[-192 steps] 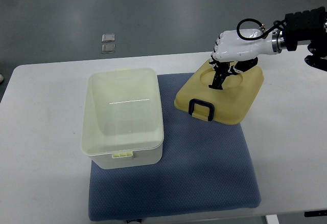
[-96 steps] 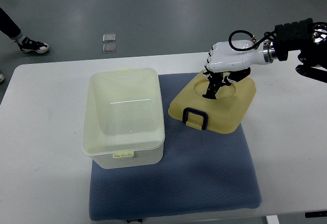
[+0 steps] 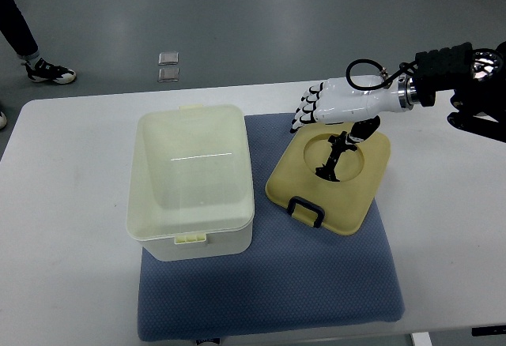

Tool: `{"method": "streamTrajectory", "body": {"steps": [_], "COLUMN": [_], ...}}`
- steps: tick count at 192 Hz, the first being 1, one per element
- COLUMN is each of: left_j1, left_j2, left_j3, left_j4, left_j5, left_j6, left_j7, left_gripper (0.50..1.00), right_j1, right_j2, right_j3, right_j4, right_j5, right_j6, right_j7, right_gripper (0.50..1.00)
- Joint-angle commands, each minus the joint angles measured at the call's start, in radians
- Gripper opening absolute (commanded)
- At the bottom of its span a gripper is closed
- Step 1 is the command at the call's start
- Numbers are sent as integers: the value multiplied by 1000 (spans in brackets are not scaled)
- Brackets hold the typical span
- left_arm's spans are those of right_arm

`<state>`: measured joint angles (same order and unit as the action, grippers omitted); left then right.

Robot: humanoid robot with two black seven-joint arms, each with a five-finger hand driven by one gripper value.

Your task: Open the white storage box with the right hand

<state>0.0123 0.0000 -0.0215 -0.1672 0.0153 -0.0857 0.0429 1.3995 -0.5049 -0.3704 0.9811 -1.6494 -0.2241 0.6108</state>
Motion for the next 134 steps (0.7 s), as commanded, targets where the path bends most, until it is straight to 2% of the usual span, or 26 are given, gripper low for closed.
{"method": "streamTrajectory", "body": {"steps": [1,25,34,39,51,70,91,109,127,134], "left_j1": [0,0,0,0,0,0,1,0,0,1], "left_j2": [0,0,0,0,0,0,0,0,0,0], "left_j3": [0,0,0,0,0,0,0,0,0,0], "left_j4": [0,0,0,0,0,0,0,0,0,0], "left_j5": [0,0,0,0,0,0,0,0,0,0], "left_j6": [0,0,0,0,0,0,0,0,0,0], "left_j7": [0,0,2,0,0,0,0,0,0,0], "left_gripper": [1000,1000,1000,1000,1000,1000,1000,1000,1000,1000], "right_j1": [6,21,41,47,65,110,122,113,101,95], "right_j2": [-3,-14,-20,-21,-43,-70,-90,-104,-104,-106], "right_j3": [1,2,1,1,1,2,60,126,163,176], "right_j4": [2,7,13,17,30,41,41,36,21,5], "right_j5": [3,97,143,157,188,217,276,362,499,595], "right_j6": [5,15,28,40,120,325,471,540,546,551], "right_j7": [0,0,0,0,0,0,0,0,0,-62], "right_gripper": [858,860,899,901,907,917,917,917,919,919]}}
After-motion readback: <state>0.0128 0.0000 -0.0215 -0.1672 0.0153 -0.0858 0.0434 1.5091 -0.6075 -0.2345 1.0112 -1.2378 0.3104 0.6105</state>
